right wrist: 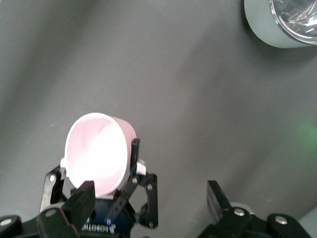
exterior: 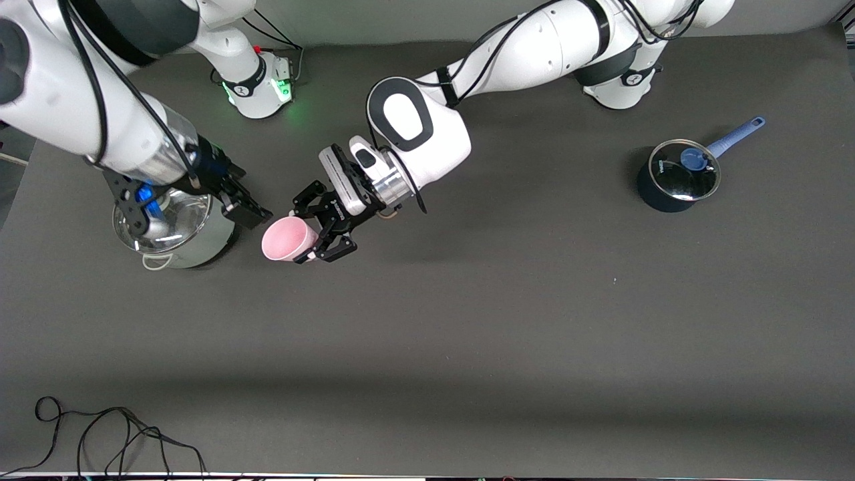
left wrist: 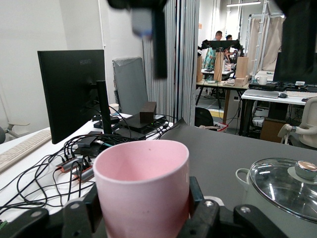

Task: Transfer pink cup from left to right arm
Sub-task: 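Close the right gripper on the cup while the left gripper holds it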

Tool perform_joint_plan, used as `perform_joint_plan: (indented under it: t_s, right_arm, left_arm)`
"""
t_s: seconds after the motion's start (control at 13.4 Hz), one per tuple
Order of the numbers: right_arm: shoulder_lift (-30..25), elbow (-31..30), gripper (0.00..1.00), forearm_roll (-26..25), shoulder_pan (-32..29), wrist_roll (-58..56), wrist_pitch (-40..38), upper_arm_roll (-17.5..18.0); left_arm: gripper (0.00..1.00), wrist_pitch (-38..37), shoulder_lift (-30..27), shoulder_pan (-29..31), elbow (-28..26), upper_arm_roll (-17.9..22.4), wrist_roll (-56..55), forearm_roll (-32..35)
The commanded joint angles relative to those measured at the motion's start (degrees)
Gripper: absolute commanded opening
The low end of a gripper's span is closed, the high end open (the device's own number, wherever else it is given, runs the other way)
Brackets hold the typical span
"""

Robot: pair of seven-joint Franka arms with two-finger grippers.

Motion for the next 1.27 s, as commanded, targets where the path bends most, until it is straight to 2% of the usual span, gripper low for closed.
perform_joint_plan:
  t_s: [0.0,0.37,0.45,0.52,0.67,0.75,0.82,1.19]
  right_arm:
    - [-0.3,-4.3,0.99,1.4,0.0,0.1,4.3,-0.2]
    - [-0.2,-7.4,0.99,1.4,0.2,0.2,8.9,-0.2]
    - [-0.1,-7.4,0.95,1.4,0.3,0.2,9.1,-0.2]
    - [-0.1,-7.4,0.80,1.4,0.4,0.6,9.3,-0.2]
    - [-0.2,-7.3,0.26,1.4,1.3,1.1,9.3,-0.2]
    - [-0.2,-7.2,0.05,1.4,1.4,1.1,9.2,-0.2]
    - [-0.2,-7.2,0.00,1.4,1.4,1.1,9.1,-0.2]
    - [-0.4,-7.0,0.00,1.2,1.5,1.1,8.9,-0.3]
  left_arm:
    - [0.00,0.8,-0.2,-1.2,1.1,1.0,-1.3,-0.3]
    - [0.00,0.7,-0.3,-1.2,1.1,1.0,-1.4,-0.3]
    - [0.00,0.7,-0.2,-1.2,1.1,1.0,-1.3,-0.3]
    - [0.00,0.8,-0.2,-1.2,1.1,1.0,-1.4,-0.3]
    - [0.00,0.8,-0.2,-1.2,1.1,1.0,-1.3,-0.3]
    - [0.00,0.8,-0.2,-1.2,1.1,1.0,-1.4,-0.3]
    - [0.00,0.8,-0.2,-1.2,1.1,1.0,-1.4,-0.3]
    - [0.00,0.8,-0.2,-1.2,1.1,1.1,-1.4,-0.3]
